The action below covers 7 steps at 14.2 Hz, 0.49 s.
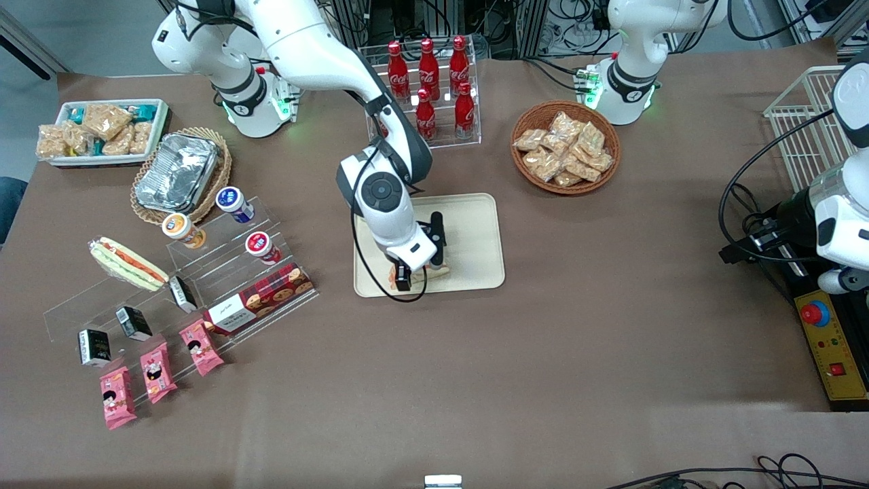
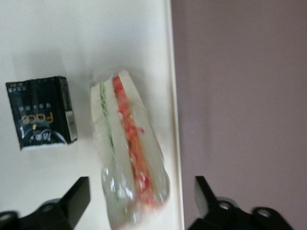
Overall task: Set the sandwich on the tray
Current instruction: 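Open the right gripper and withdraw it from the sandwich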
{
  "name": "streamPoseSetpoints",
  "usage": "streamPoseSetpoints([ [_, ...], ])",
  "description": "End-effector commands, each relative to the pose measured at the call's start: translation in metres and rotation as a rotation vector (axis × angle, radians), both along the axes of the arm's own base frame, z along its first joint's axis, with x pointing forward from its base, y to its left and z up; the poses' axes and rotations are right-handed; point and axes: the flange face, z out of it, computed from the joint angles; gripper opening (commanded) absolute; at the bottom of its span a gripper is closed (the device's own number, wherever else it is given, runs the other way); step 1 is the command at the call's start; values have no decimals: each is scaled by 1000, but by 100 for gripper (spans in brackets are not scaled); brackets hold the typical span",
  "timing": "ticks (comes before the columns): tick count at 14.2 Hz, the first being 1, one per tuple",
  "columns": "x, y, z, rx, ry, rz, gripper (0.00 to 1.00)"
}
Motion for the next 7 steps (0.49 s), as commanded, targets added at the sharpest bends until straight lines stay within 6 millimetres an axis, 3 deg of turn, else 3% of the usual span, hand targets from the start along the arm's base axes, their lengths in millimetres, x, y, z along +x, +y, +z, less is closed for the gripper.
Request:
streamPoseSetpoints([
  [1, 19, -45, 72, 25, 92, -204, 100],
  [3, 32, -78, 128, -11, 79, -326, 100],
  [7, 50, -178, 220, -62, 18, -638, 100],
])
